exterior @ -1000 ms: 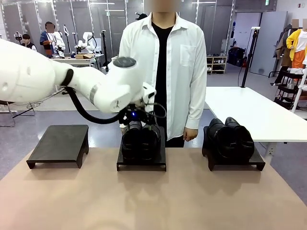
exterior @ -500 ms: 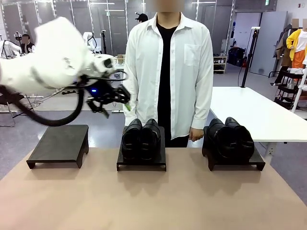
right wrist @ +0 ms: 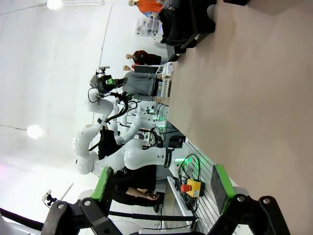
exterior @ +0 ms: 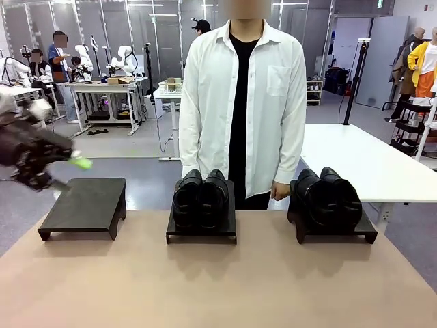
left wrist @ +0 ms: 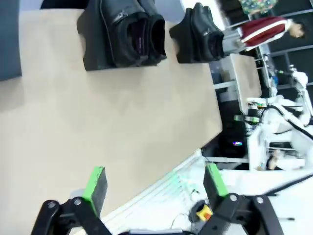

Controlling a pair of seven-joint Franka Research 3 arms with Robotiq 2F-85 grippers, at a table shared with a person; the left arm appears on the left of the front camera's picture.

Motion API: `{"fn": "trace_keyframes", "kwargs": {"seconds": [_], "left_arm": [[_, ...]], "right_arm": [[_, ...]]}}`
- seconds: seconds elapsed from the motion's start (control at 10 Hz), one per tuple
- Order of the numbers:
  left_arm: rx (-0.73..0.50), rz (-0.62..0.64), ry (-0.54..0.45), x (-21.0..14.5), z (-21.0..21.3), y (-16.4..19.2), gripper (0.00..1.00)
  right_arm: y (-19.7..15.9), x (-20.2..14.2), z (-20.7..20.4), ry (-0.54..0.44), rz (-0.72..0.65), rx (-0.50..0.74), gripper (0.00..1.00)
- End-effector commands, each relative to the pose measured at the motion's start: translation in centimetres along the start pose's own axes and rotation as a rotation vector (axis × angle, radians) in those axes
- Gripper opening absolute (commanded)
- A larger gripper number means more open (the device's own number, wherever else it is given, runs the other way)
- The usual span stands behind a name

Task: Place the shoes on the stand as instructed by the person.
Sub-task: Pick up another pair of Shoes and place it on the Shoes Stand indicated by the person.

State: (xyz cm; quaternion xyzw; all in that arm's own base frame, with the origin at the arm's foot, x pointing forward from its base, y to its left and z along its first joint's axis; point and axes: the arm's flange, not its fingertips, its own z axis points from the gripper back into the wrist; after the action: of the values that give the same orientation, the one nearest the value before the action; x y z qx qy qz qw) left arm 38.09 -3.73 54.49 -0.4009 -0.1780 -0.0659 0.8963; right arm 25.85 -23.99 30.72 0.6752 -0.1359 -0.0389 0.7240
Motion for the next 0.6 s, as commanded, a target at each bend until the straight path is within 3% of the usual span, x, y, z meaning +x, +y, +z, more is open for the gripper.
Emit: {"fn": "trace_keyframes", "kwargs": {"seconds": [0.0,0.5], "left_arm": [[-0.108,0.045,-0.007,-3.7,3.0,4.6,1.00],[-0.375,0.099,-0.101,-13.1,7.6,15.7,1.00]], "right_arm": [[0.2,-0.2,-0.3,-0.005,0.009,-0.009,1.00],[0.2,-0.2,-0.3,-0.005,0.009,-0.009,1.00]]}}
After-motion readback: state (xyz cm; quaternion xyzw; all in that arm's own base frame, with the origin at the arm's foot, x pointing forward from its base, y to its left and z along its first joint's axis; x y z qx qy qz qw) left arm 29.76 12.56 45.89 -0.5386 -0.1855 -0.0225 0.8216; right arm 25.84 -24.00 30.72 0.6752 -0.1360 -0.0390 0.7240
